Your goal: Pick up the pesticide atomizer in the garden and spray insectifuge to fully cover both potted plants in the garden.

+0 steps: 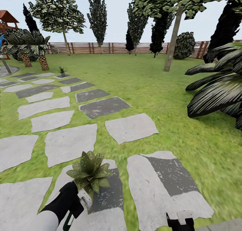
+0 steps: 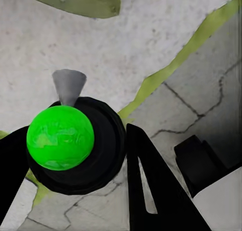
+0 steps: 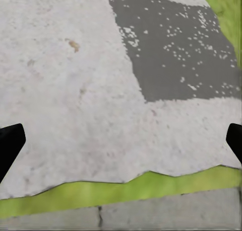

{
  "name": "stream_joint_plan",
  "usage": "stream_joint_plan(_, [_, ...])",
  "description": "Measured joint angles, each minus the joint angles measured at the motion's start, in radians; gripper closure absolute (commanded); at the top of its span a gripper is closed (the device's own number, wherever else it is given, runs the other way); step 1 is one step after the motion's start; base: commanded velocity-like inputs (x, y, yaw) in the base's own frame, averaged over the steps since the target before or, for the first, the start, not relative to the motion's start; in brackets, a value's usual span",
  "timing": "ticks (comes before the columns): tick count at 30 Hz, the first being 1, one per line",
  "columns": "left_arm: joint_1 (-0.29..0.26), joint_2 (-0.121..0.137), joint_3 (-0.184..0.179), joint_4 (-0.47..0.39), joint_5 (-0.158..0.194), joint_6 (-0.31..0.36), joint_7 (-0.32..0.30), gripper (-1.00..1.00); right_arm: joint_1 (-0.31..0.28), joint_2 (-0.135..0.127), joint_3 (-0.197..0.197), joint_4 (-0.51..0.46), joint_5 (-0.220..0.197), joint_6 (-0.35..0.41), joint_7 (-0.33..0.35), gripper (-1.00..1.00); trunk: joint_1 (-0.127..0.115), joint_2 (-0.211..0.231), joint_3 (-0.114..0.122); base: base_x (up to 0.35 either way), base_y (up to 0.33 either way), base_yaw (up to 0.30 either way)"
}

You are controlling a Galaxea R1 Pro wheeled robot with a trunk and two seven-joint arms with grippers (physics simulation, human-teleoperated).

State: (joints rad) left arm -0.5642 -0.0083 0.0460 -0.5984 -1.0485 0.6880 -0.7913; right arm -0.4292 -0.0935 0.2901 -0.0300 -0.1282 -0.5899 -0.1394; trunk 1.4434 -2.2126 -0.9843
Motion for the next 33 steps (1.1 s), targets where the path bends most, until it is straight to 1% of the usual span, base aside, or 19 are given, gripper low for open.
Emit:
stream_joint_plan(5, [0.001,0.002,0.004,0.001,0.004,0.002,-0.001,1.00,0.000,0.000,0.000,0.000,0.000,0.001,0.000,-1.00,0.000,0.000,0.000,-0.029,-0.024,0.205])
stream_joint_plan(8, [0.035,0.007,0.008,0.002,0.007,-0.003,-0.001,1.00,0.000,0.000,0.000,0.000,0.000,0.001,0.001,-1.00,0.000,0.000,0.000,-0.001,-0.001,0.028])
stream_joint_plan(10, [0.043,0.007,0.011,0.001,0.010,-0.004,-0.005,1.00,0.000,0.000,0.000,0.000,0.000,0.001,0.001,-1.00,0.000,0.000,0.000,0.000,0.000,0.004])
stream_joint_plan(14, [0.034,-0.005,0.008,-0.010,0.016,0.006,-0.016,1.00,0.000,0.000,0.000,-0.001,0.000,0.001,0.000,-1.00,0.000,0.000,0.000,0.000,0.000,0.000])
stream_joint_plan(16, [0.029,-0.009,0.006,-0.012,0.016,0.009,-0.060,1.00,0.000,0.000,0.000,-0.001,0.000,0.001,0.001,-1.00,0.000,0.000,0.000,0.000,0.000,0.000])
stream_joint_plan(18, [0.027,-0.011,0.004,-0.014,0.009,0.009,-0.127,1.00,0.000,0.000,0.000,0.000,0.000,0.001,0.001,-1.00,0.000,0.000,0.000,0.000,0.000,0.000])
stream_joint_plan(20, [0.023,-0.010,0.002,-0.015,0.000,0.008,-0.157,1.00,0.000,0.000,0.000,0.000,0.000,0.001,0.001,-1.00,0.000,0.000,0.000,0.000,0.000,0.000])
stream_joint_plan(22, [0.023,0.001,0.004,-0.013,-0.005,0.006,-0.168,1.00,0.000,0.000,0.000,0.000,0.000,0.001,0.001,-1.00,0.000,0.000,0.000,0.000,0.000,0.095])
stream_joint_plan(23, [0.021,0.016,0.009,-0.015,-0.007,0.005,-0.169,1.00,0.000,0.000,0.000,-0.001,0.000,0.001,0.001,-1.00,0.000,0.000,0.000,0.000,0.000,0.241])
stream_joint_plan(24, [0.019,0.019,0.010,-0.015,-0.003,0.007,-0.169,1.00,0.000,0.001,0.000,-0.001,0.000,0.001,0.000,-1.00,0.000,0.000,0.000,0.000,0.000,0.259])
stream_joint_plan(28, [0.016,0.014,0.009,-0.020,-0.001,0.007,-0.169,1.00,0.000,0.000,-0.001,-0.001,0.000,0.001,0.000,-1.00,0.000,0.000,0.000,0.000,0.000,0.271])
stream_joint_plan(31, [0.006,0.009,0.005,-0.067,-0.003,0.007,-0.170,1.00,0.000,0.000,-0.002,-0.001,0.000,0.001,0.000,-1.00,0.000,0.000,0.000,0.000,0.000,0.102])
stream_joint_plan(33, [0.005,0.010,0.002,-0.082,-0.004,0.007,-0.171,1.00,0.000,0.000,-0.001,-0.001,0.000,0.000,0.000,-1.00,0.000,0.000,0.000,0.047,-0.052,0.006])
